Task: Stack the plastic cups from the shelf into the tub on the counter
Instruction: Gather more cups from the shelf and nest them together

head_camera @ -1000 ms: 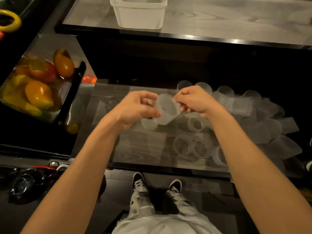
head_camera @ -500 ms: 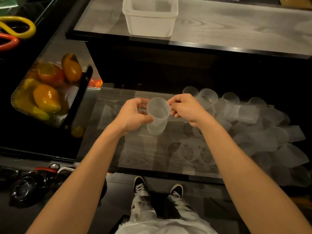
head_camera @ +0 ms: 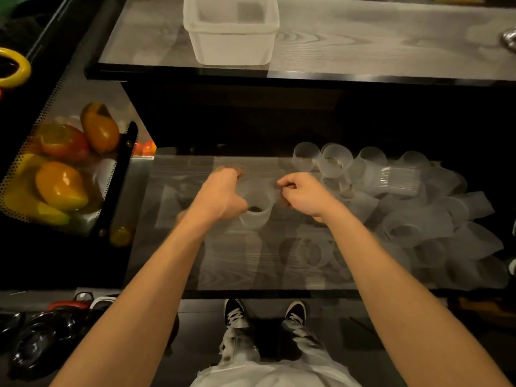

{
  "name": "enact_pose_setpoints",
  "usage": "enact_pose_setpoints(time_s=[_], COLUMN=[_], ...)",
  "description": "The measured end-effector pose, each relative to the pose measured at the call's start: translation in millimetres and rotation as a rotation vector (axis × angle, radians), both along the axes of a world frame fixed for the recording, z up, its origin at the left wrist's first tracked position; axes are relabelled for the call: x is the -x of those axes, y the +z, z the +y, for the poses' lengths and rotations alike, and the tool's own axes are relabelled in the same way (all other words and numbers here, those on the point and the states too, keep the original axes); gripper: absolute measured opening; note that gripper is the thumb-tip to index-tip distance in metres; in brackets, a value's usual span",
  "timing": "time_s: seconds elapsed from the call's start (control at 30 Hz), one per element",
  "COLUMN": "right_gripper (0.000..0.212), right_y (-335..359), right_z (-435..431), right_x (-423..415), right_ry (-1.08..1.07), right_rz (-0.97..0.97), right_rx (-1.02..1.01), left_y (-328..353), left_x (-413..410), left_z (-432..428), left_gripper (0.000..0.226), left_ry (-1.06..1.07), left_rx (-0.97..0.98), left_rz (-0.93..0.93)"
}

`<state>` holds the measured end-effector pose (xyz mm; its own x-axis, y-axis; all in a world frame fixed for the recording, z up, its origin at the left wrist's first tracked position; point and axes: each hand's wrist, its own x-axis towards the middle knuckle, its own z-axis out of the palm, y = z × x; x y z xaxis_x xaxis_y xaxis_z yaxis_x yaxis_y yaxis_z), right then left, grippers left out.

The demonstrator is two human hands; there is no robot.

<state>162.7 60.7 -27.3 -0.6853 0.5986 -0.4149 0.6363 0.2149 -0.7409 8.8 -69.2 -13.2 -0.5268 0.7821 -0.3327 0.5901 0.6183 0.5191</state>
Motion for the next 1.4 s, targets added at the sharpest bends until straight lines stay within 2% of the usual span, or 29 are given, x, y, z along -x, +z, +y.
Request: enact_pose_setpoints(time_s=[0.17,0.33,0.43,0.53,0.73,0.87,1.03,1.23,1.4], right_gripper=[0.021,0.014,0.013,0.023,0.070,0.062,0.064,0.066,0.062], right_y=[5.7,6.2,3.7,-4.1,-17.5,-6.7,35.3,40.4,19.0], right_z=[13.0,20.7,15.5,2.3,-20.4,-15.7,-2.5,-3.6,-17.9], right_x=[-33.8,-78.4,-84.8,-70.1,-35.6,-38.3,-69.7,-121.2,-142.8], right_ry=[-0.130,-0.305,-0.291,-0.203,-0.027,-0.083,-0.117,-0.185,-0.243], right_rz=[0.001,-0.017,-0.049,-0.052,-0.006,0.064,0.086,0.011,-0.024], right_rx=[-0.026,-0.015,0.002,0.040,0.076,-0.005,-0.065,-0.058,-0.070], left_y=[23.3,16.5,10.2,-2.6,-21.3,-12.9,17.8,12.9,-13.2], left_x=[-20.1,-13.0,-0.8,-0.5,-3.3,-3.5,-17.5,-54.0,-75.9], left_z=[30.6,41.0,39.6,38.7,35.0,39.8,58.6,72.6,71.2], left_gripper=[0.088,0.131,0.141,0.139,0.100,0.081,0.079,0.079,0.084], left_ry=[-0.212,-0.310,-0.324,-0.277,-0.257,-0.301,-0.494,-0.683,-0.712], left_rx=[-0.047,0.459,0.577,0.481,0.221,-0.008,-0.191,-0.228,-0.188], left_rz=[0.035,0.055,-0.041,-0.095,-0.078,-0.206,-0.324,-0.411,-0.474])
